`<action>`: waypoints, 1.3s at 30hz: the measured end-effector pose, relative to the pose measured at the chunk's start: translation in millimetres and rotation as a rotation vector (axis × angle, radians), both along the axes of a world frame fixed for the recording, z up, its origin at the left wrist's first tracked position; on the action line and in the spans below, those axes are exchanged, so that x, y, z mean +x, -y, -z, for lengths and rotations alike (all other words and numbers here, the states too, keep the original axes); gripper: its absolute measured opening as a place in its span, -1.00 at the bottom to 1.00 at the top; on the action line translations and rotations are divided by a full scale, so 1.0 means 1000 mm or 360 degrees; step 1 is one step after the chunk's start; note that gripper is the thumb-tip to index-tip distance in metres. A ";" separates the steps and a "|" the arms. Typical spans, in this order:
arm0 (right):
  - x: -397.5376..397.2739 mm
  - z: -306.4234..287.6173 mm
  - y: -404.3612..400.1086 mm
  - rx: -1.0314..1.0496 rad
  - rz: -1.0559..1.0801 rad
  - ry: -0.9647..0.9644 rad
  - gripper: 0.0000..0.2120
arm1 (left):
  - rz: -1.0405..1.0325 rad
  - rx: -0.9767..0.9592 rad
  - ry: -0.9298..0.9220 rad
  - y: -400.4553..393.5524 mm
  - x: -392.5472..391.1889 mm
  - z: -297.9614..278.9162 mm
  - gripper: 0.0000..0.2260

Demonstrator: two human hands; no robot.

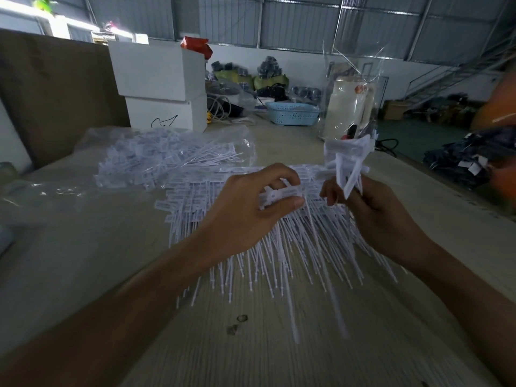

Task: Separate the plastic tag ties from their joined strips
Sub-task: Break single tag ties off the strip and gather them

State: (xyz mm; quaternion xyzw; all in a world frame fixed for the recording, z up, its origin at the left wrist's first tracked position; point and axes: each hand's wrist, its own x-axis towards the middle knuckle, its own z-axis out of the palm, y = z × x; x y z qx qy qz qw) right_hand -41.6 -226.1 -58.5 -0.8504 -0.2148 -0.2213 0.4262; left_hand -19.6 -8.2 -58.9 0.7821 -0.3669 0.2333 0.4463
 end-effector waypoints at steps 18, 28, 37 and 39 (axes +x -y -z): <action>-0.008 -0.003 -0.009 0.0554 -0.0188 -0.0591 -0.51 | 0.0130 0.0162 -0.0173 0.005 0.001 0.004 -0.63; -0.007 0.000 -0.009 0.0650 -0.0266 -0.0661 -0.69 | -0.0324 0.0120 0.0404 0.001 0.006 0.010 -0.75; -0.005 0.004 -0.012 0.0679 -0.0144 -0.0591 -0.62 | -0.0190 0.0138 0.0350 0.003 0.002 0.007 -0.82; -0.005 0.005 -0.013 0.0718 -0.0147 -0.0550 -0.64 | -0.0222 0.0165 0.0341 0.003 0.001 0.008 -0.82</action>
